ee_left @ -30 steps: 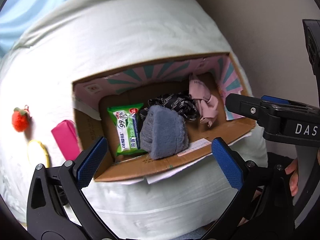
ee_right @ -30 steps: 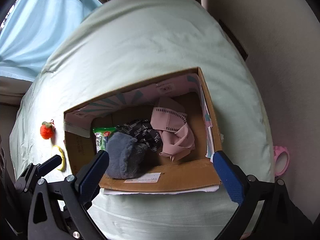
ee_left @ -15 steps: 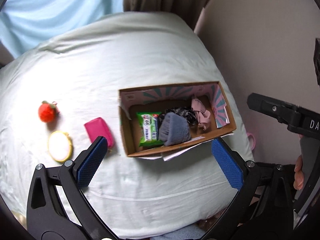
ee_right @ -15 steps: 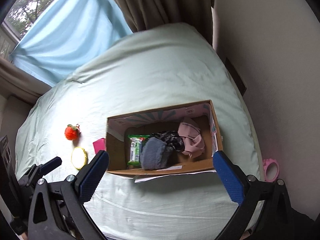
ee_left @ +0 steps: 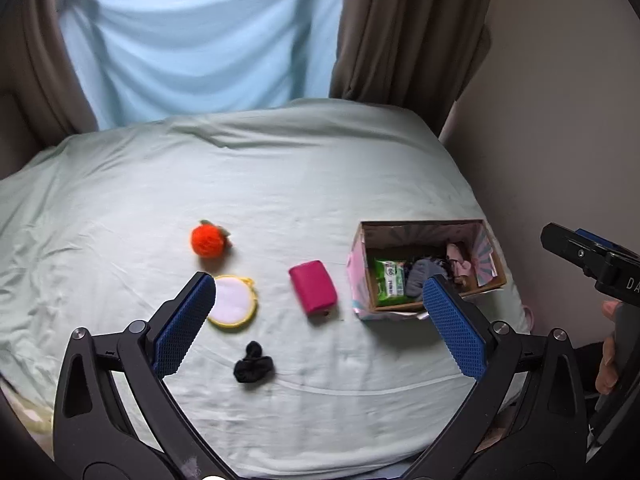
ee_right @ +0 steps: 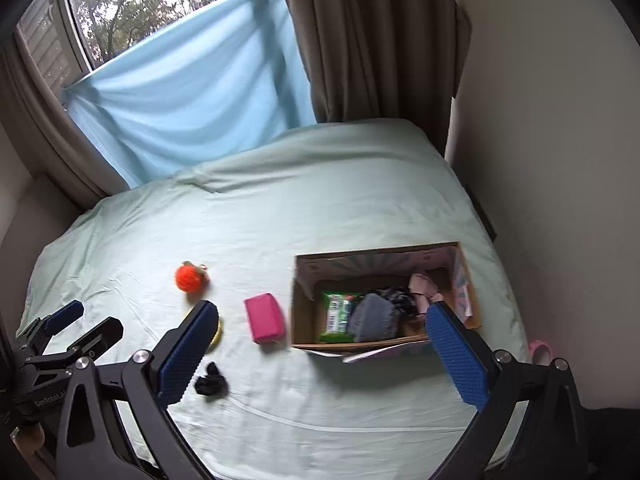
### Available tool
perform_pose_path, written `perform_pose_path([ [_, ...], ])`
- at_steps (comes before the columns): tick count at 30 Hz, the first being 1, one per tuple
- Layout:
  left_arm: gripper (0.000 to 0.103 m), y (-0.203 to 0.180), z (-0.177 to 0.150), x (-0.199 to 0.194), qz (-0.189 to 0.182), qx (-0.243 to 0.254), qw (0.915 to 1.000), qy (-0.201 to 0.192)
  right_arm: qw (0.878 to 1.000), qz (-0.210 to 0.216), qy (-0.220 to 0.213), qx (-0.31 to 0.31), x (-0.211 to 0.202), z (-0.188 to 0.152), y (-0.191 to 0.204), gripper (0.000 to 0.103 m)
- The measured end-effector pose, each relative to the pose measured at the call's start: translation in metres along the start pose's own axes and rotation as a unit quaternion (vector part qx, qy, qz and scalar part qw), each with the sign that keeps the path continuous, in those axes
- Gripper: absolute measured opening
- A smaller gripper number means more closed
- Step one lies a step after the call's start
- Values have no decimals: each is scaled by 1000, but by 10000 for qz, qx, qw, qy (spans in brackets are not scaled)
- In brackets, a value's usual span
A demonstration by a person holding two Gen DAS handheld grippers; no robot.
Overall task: Organize soft objects
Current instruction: 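Move both tools back toward the remaining items on the bed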
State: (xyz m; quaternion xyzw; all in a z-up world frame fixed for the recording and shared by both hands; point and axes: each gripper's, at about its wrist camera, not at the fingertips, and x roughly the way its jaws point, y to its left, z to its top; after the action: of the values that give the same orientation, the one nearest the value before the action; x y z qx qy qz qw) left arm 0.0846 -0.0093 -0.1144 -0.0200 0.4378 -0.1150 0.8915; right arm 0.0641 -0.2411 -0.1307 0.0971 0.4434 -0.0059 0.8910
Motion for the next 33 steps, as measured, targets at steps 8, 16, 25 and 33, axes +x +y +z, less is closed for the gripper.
perform_pose_path([
  [8, 103, 96, -20, -11, 28, -195, 9998, 28, 9994, 170, -297, 26, 11, -26, 77, 103],
  [16, 103, 169, -35, 19, -59, -322, 9995, 9, 9987, 169, -468, -73, 52, -47, 137, 103],
  [25, 103, 209, -49, 80, -126, -746, 9967, 298, 9980, 191, -329, -507, 120, -57, 175, 103],
  [33, 103, 209, -65, 147, -20, -1443, 9882, 522, 9948, 305, 150, -956, 198, -59, 174, 103],
])
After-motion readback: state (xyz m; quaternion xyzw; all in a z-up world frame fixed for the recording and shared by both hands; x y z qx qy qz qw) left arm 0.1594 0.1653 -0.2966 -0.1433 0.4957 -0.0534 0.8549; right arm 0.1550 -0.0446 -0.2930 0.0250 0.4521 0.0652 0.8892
